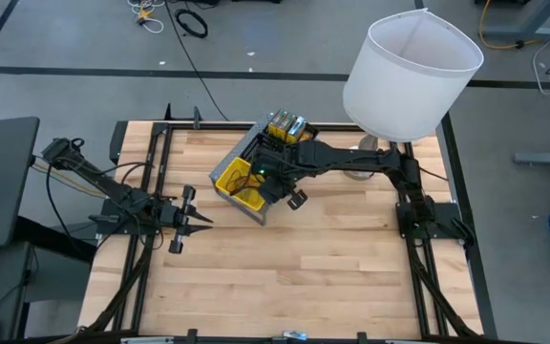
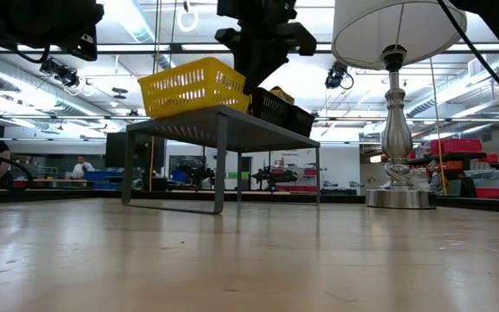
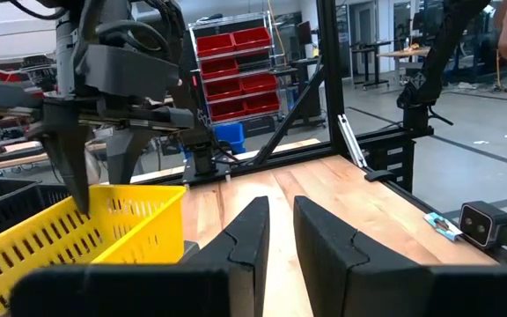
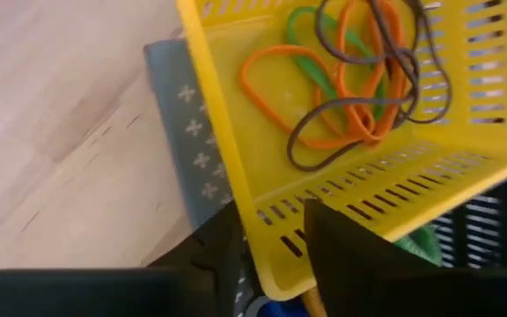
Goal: Pick & Place Office Desk Supplies
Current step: Put the yellow bin on the shelf
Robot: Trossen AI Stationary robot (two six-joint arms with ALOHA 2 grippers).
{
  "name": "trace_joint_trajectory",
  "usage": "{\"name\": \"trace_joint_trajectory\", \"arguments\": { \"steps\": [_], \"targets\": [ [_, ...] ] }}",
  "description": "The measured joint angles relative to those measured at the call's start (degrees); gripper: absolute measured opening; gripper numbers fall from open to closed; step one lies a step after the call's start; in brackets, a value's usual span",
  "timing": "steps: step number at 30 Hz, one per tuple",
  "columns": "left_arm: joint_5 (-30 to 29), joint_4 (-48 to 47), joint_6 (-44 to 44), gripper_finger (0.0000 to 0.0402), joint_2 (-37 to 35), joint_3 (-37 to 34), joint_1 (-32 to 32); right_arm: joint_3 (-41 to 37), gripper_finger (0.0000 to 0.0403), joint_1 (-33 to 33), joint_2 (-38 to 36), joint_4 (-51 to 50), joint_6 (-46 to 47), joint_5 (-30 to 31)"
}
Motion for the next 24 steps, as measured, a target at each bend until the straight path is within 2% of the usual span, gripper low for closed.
{"name": "trace_joint_trajectory", "arguments": {
  "steps": [8,24],
  "targets": [
    [0.00,0.00,-0.02,0.0062,0.00,0.00,-0.02,0.00,0.0177,1.77,0.00,4.19,0.50,1.57],
    [0.00,0.00,-0.11,0.0062,0.00,0.00,-0.02,0.00,0.0180,1.74,0.00,-0.99,5.74,3.06]
  ]
}}
